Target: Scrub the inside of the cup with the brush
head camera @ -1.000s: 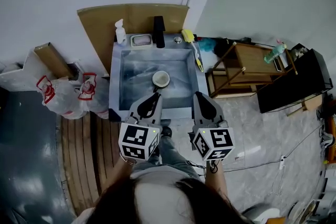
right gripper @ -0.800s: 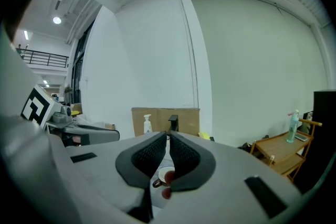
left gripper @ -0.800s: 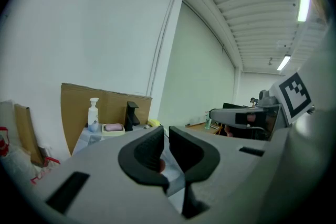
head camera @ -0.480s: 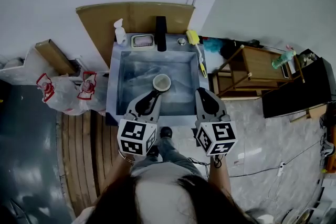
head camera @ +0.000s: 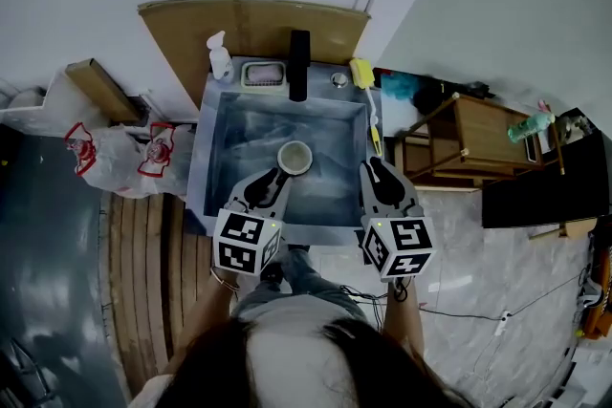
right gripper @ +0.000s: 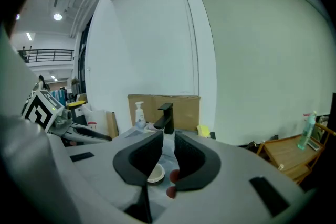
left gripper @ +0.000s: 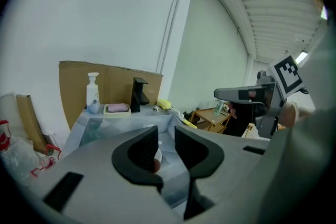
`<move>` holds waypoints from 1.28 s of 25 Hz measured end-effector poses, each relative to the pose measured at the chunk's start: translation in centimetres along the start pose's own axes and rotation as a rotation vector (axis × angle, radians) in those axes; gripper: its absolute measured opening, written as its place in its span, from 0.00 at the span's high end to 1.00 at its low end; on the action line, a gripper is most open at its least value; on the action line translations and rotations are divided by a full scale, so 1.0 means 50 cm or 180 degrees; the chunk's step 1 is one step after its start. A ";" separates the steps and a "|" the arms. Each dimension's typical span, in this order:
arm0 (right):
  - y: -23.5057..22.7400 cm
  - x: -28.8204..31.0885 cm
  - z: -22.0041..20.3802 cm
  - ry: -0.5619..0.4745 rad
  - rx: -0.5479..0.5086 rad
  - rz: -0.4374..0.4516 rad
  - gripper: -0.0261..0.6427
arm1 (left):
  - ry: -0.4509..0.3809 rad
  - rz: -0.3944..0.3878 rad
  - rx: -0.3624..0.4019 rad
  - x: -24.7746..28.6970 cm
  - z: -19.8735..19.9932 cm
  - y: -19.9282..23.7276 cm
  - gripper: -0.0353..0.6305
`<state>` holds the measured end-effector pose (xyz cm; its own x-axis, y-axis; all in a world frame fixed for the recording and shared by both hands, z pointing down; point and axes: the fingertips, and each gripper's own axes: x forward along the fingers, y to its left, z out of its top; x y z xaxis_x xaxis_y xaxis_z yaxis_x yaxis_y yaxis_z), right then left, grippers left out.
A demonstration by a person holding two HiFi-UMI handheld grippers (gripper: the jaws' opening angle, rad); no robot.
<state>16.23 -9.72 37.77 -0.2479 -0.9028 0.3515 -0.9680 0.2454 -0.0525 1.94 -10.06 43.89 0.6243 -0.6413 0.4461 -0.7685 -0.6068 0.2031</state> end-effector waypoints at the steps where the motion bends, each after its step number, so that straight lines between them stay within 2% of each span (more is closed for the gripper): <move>1: -0.010 0.009 -0.002 0.0024 -0.0008 0.0000 0.86 | 0.0044 0.0012 -0.0013 0.010 -0.006 0.006 0.81; 25: -0.185 0.198 -0.095 0.0590 -0.0238 -0.0072 0.79 | 0.1086 0.0037 -0.0211 0.165 -0.173 0.082 0.73; 32: -0.218 0.245 -0.139 0.0777 -0.0297 -0.0073 0.77 | 0.1365 0.0035 -0.0198 0.195 -0.225 0.094 0.71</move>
<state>24.04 -21.00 49.16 -0.1983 -0.7992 0.5674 -0.9627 0.2676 0.0405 2.83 -13.85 59.00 0.5112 -0.3865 0.7677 -0.7900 -0.5631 0.2425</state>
